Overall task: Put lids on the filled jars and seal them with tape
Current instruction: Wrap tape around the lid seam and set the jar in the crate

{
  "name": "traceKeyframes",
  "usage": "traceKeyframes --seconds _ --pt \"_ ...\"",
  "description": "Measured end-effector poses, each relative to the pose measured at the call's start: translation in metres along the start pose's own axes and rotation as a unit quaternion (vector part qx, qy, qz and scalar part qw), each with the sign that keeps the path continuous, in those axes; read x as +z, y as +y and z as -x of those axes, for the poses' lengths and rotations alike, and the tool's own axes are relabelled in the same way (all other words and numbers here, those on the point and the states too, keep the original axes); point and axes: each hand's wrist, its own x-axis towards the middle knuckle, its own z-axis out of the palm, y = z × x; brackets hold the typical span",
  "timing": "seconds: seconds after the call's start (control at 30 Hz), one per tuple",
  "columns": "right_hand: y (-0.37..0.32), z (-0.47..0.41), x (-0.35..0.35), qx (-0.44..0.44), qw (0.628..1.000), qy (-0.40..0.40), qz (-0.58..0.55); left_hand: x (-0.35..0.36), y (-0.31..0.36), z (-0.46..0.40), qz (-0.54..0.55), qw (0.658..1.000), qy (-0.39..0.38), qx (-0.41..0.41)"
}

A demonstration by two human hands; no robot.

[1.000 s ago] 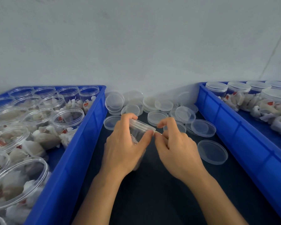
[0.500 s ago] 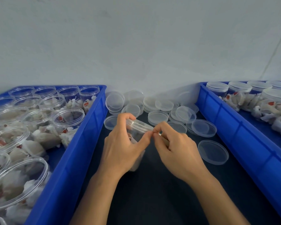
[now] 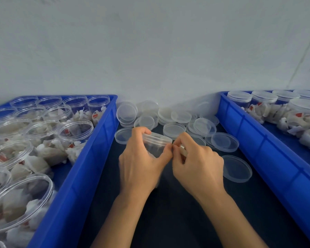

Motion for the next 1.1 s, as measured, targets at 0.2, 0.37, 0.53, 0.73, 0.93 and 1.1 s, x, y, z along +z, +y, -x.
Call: traceKeyframes --seconds 0.2,0.37,0.53,0.73,0.93,1.1 --pt "0.001 -0.003 0.008 0.02 0.999 -0.003 0.026 0.003 0.004 0.0 -0.055 0.998 0.032 0.014" --pt "-0.006 -0.008 0.016 0.034 0.999 0.017 0.01 0.002 0.002 -0.002 -0.058 0.997 0.053 0.01" --pt "-0.013 -0.014 0.028 0.033 0.999 0.006 -0.002 -0.005 -0.007 -0.004 -0.069 0.995 0.075 -0.002" --pt "-0.012 -0.016 0.031 0.058 0.998 -0.008 0.005 -0.005 0.002 -0.003 -0.085 0.994 0.072 -0.015" --pt "0.027 -0.032 0.007 0.13 0.99 0.051 -0.01 -0.017 0.002 -0.001 0.04 0.993 0.107 -0.018" --pt "0.017 -0.025 0.014 0.067 0.992 0.033 -0.104 -0.004 -0.016 0.0 0.086 0.994 0.062 -0.023"
